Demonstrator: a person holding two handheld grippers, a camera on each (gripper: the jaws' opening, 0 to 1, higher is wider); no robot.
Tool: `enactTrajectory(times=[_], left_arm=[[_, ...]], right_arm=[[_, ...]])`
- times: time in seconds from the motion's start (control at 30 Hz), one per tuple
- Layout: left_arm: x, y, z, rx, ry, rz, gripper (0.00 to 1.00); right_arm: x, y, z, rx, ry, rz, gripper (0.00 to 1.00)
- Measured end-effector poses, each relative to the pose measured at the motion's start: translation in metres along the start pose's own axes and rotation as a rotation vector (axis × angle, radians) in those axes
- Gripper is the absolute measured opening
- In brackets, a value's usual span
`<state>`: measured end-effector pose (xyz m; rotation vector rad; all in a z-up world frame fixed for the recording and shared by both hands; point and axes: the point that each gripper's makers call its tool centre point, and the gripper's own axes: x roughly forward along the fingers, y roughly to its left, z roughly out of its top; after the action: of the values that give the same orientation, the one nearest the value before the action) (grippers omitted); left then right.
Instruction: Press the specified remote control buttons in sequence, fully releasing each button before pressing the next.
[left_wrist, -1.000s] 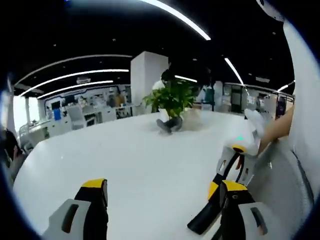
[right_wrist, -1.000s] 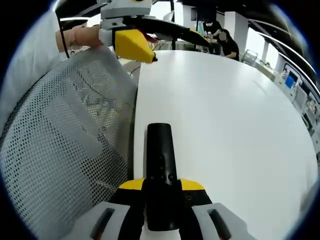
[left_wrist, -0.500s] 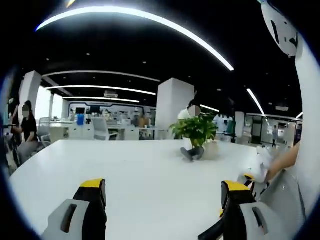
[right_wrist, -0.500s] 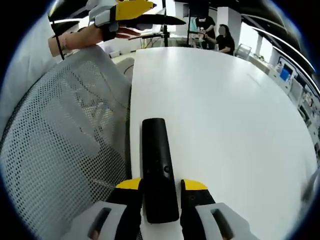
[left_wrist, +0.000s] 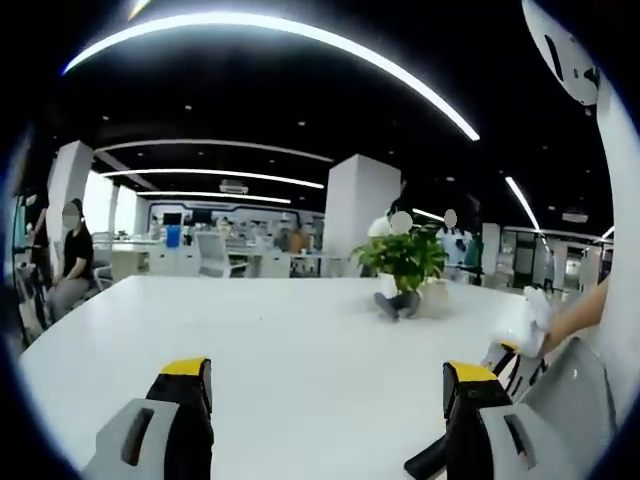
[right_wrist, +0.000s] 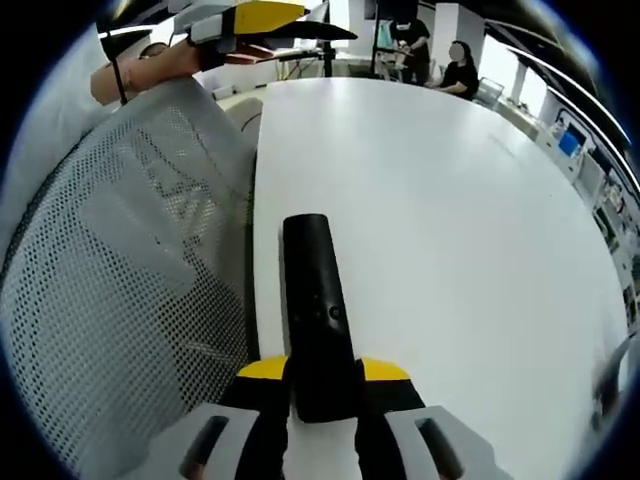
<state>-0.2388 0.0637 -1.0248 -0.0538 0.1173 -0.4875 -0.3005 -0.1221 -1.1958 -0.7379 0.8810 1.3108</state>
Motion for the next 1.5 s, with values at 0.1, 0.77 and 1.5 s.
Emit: enactTrajectory(times=[0.1,0.77,1.5], left_arm=[[-0.001,0.001,0.003,-0.015,-0.016,-0.005,1.00],[-0.005,-0.001,0.009,-0.044,-0.052,-0.043,1.00],[-0.005,0.004,0.004,-0.063,-0.045,-0.043,1.00]], right_arm=[[0.000,-0.002,0.001,0.006,0.020,0.000,0.21],[0.006,-0.028,0.009,0.010,0.093,-0.001,0.21],[0.011,-0.078,0.021,-0.012,0.110,0.019,0.21]])
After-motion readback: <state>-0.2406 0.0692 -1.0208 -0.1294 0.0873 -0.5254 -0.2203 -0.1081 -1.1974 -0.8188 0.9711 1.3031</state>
